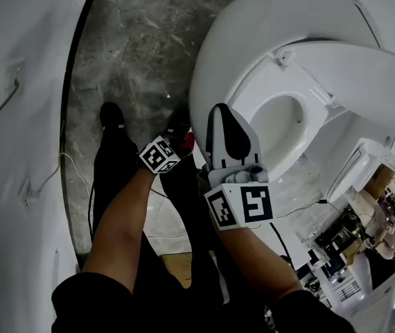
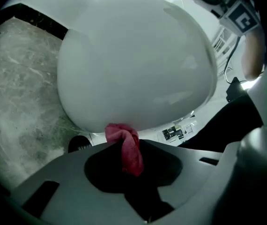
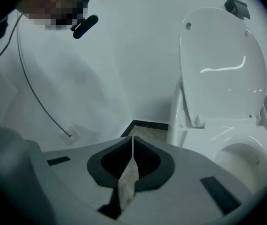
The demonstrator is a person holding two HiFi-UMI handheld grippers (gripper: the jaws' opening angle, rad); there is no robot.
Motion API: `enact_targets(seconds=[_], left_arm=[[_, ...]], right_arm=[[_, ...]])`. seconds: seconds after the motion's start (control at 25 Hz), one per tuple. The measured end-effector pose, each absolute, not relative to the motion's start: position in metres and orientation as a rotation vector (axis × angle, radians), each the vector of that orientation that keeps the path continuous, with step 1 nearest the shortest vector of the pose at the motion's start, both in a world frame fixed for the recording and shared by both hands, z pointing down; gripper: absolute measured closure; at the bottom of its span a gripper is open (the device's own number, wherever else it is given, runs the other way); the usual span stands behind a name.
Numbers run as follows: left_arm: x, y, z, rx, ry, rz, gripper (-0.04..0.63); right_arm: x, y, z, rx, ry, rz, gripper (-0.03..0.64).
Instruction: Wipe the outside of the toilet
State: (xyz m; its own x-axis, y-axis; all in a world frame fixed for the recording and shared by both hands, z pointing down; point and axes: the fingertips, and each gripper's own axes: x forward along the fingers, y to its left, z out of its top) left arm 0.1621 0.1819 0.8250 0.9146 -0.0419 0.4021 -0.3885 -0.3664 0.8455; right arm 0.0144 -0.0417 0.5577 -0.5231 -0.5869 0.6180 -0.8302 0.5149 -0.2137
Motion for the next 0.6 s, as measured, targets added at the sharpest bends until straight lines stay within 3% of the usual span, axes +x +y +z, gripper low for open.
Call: enact_targets(seconds=[0.28,0.6], left_arm=[[0.066,0.133,0.706,1.890,-0.590,0.285,0.500],[-0.019,0.022,0.497,2.007,-0.985,0.088,0.501]], right_arm=[[0.041,-0.054,0.484,1.108,-2.338,0.641,0.581],[0.061,-0.056,0.368,0.987,-2.465,0.527,0.581]])
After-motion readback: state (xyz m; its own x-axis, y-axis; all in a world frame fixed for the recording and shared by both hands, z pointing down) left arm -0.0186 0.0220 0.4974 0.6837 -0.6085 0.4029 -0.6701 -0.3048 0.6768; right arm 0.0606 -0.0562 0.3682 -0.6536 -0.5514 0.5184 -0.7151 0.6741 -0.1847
